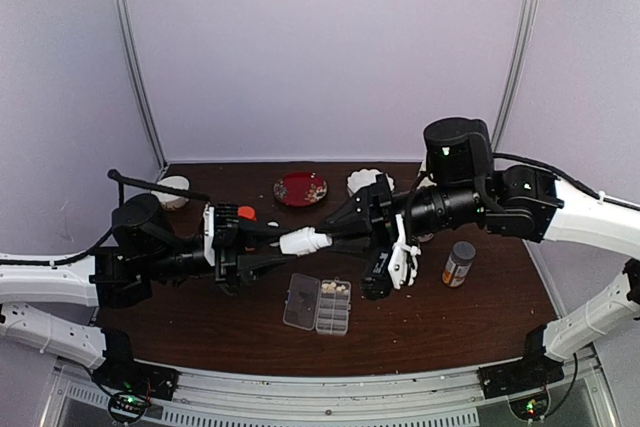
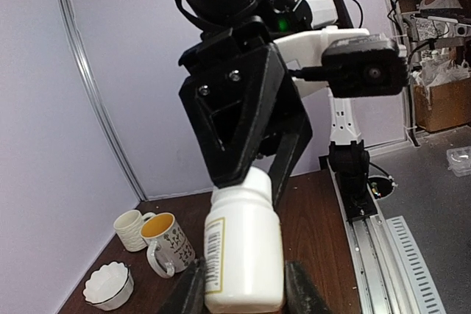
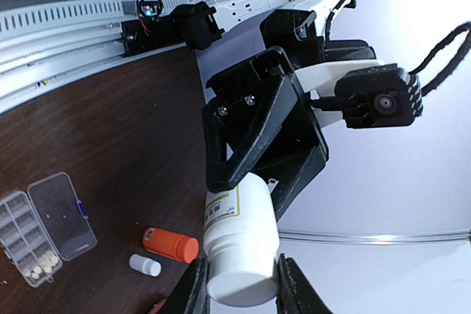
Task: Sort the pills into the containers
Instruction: Unscrew the lid of the pill bottle, then open the lid of the pill bottle, then place the lid of the pill bottle at the center of the board.
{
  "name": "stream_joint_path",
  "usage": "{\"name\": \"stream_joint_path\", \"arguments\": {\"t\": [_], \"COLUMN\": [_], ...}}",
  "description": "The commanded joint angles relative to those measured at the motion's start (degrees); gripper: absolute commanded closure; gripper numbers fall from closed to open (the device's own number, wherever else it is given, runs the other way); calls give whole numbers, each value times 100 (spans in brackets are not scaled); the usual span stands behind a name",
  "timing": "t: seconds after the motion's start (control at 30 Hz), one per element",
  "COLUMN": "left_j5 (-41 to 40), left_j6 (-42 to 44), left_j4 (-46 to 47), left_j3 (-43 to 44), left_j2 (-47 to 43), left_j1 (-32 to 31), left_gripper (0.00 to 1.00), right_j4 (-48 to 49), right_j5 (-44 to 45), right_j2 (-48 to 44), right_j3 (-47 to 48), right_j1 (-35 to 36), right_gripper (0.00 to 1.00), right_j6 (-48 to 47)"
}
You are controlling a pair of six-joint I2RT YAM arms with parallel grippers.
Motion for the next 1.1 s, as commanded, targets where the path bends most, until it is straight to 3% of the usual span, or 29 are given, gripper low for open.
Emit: {"name": "stream_joint_path", "arguments": {"t": [0.0,0.33,0.43,0.6,0.77,0.83,0.93,1.07], "left_j5": [-75,-17,-28,-116,-149,-185,-280,-332], "left_j6": [-42,-143,-144,-147,-109,-109,-109,-22], "left_j4": [365,552,573,595,480,532,571,719], "left_j3": [112,-65,-86,-206,-440,-624,-923,-1289], "left_j2": [-35,16,23,-47,-104,-127,-117,-59], "left_j1": [30,31,31,29,36,32,32,30], "left_gripper": [87,88,88,89,89,89,89,90], "right_j4": [857,1192,1127,2035,4151,4730,4417,3656], "right_j5": [388,795,760,622,930,1567,2494,2750], "right_j2": [-342,-750,-793,-1178,-1865,-2066,-2308,-2461], "right_j3": [-326,-797,-712,-1278,-2594,-3001,-3192,-3255], "right_j1": [6,29,28,4,28,120,288,323], "right_gripper": [100,100,100,100,100,100,100,100], "right_j6": [-1202,-2455,-2076,58,3537,5180,6533,7772]}}
